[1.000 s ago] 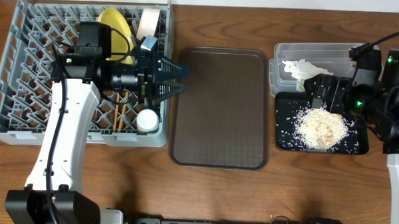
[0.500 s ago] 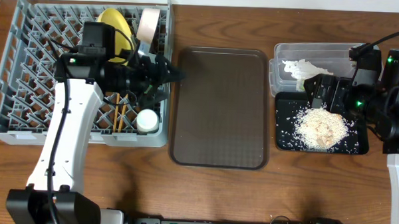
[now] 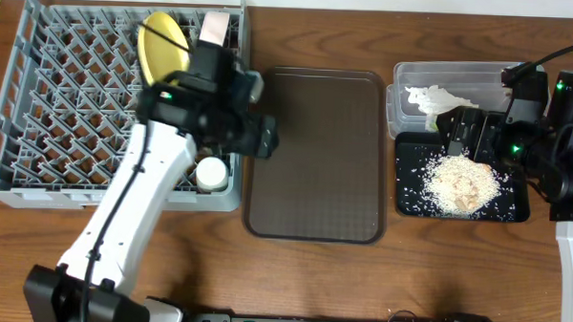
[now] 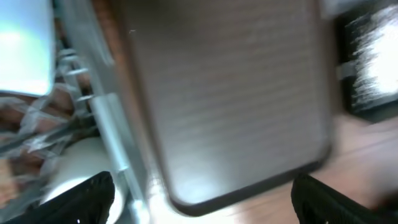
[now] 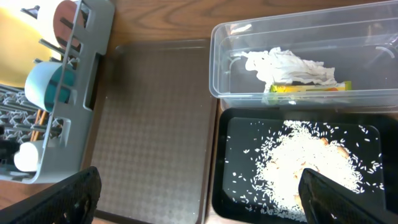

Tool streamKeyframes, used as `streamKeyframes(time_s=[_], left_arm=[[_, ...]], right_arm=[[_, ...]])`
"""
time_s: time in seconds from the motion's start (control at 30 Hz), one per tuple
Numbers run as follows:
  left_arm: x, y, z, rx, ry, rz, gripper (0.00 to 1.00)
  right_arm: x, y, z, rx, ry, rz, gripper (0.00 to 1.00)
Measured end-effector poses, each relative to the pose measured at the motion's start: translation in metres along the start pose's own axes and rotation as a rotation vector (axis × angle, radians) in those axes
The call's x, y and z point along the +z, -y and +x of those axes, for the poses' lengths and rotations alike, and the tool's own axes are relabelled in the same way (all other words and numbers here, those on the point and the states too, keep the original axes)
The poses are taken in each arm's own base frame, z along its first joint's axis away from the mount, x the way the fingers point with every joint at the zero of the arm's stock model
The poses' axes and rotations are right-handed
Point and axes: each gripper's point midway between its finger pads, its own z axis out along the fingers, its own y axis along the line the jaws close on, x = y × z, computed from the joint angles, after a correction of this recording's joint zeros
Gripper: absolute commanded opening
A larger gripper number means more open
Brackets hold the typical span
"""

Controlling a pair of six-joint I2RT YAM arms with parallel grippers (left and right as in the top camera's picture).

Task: Sort waste into correct bins and load items into the dishwasher

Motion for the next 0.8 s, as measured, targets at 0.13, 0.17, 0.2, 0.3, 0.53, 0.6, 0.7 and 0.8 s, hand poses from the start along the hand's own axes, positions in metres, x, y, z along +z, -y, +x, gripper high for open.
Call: streamKeyframes(time_s=[0.13, 0.17, 0.2, 0.3, 0.53, 0.6, 0.7, 0.8], left_arm=[[-0.015, 0.007, 0.007, 0.138, 0.029, -0.155, 0.99], [-0.021, 0.010, 0.008, 0.167, 0.048, -0.180, 1.00], [-0.027, 0.012, 0.008, 0.188, 0.068, -0.200, 1.00], [-0.045, 0.009, 0.006, 0.225, 0.123, -0.260, 1.00], [-0.072, -0.011, 0.004, 0.195, 0.195, -0.357, 1.00], [-0.084, -0.017, 0.004, 0.170, 0.227, -0.372, 1.00], [-0.108, -0.025, 0.005, 0.137, 0.296, -0.387, 1.00], [-0.131, -0.027, 0.010, 0.119, 0.366, -0.392, 1.00]], right_arm=[[0.000, 0.000, 0.000, 0.000, 0.000, 0.000, 0.99], [0.000, 0.000, 0.000, 0.000, 0.000, 0.000, 0.99], [0.000, 0.000, 0.000, 0.000, 0.000, 0.000, 0.99], [0.000, 0.000, 0.000, 0.000, 0.000, 0.000, 0.99], [0.000, 0.000, 0.000, 0.000, 0.000, 0.000, 0.99], [0.000, 0.000, 0.000, 0.000, 0.000, 0.000, 0.99], [0.000, 0.000, 0.000, 0.000, 0.000, 0.000, 0.99], [0.000, 0.000, 0.000, 0.000, 0.000, 0.000, 0.99]])
